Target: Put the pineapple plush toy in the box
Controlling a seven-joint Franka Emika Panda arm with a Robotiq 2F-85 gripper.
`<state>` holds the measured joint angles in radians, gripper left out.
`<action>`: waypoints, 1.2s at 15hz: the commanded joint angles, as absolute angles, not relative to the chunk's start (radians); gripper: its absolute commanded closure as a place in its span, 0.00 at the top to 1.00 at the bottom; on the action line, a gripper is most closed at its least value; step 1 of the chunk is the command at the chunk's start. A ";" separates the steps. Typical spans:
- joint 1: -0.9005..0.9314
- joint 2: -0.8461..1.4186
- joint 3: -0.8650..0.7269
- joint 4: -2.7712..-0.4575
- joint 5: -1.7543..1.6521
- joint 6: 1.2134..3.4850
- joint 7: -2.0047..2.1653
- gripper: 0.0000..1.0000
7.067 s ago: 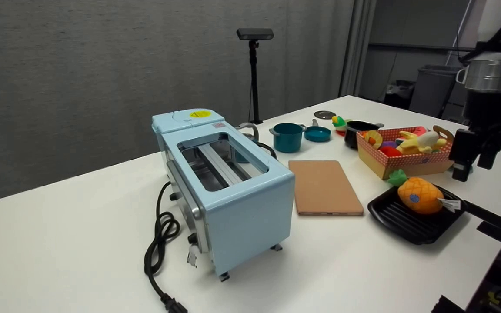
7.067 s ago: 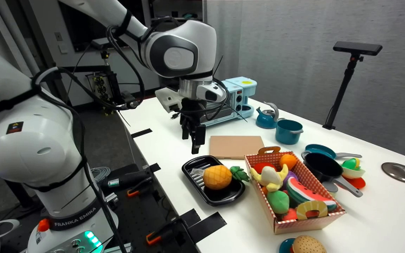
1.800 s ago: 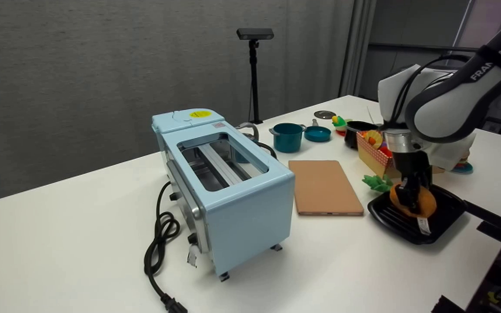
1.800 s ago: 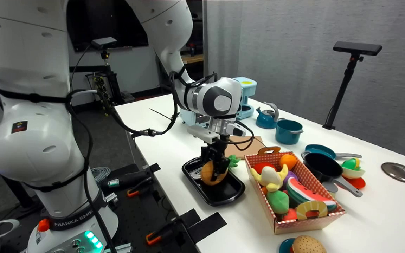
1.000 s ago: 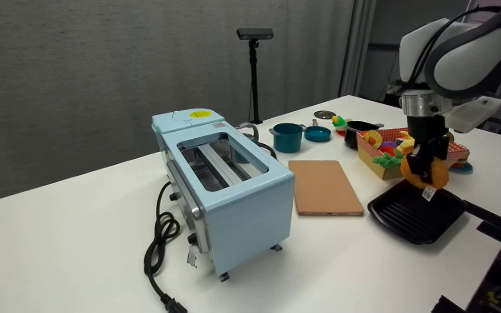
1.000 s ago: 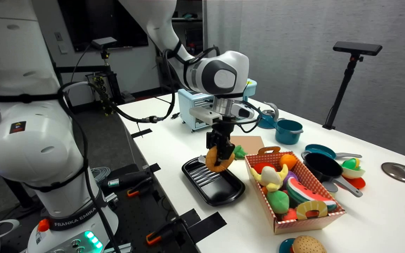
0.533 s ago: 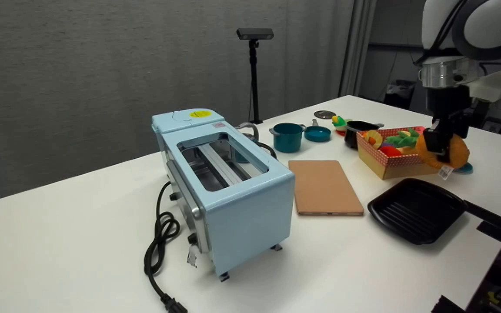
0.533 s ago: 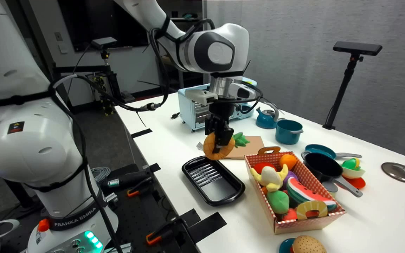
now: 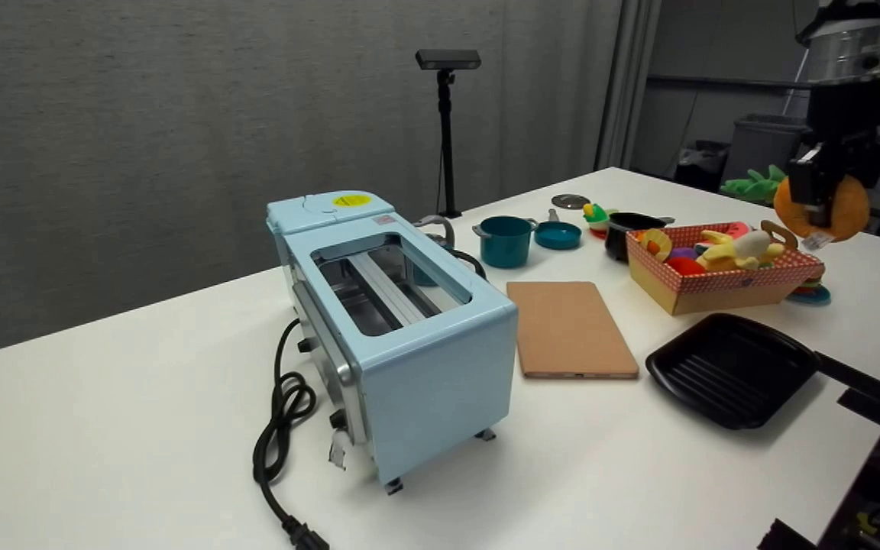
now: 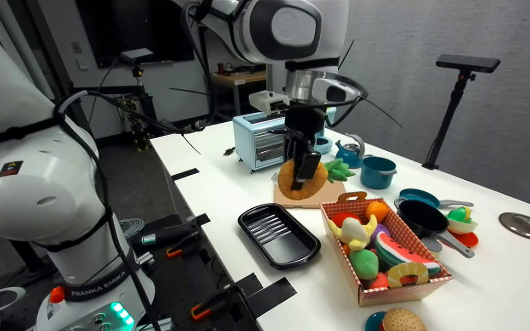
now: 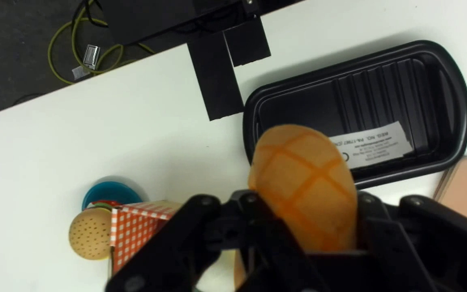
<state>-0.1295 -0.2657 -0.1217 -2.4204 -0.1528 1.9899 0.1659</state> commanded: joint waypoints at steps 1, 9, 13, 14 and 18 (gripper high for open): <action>-0.169 -0.299 -0.134 -2.407 -0.139 1.963 0.202 0.06; -0.190 -0.214 -0.156 -2.363 -0.105 2.001 0.250 0.06; -0.186 -0.162 -0.156 -2.309 -0.076 2.006 0.279 0.06; -0.185 -0.151 -0.156 -2.296 -0.072 2.008 0.286 0.06; -0.179 -0.108 -0.153 -2.255 -0.057 2.015 0.313 0.06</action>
<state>-0.1775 -0.1459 -0.1570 -2.2994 -0.0806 2.0068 0.2805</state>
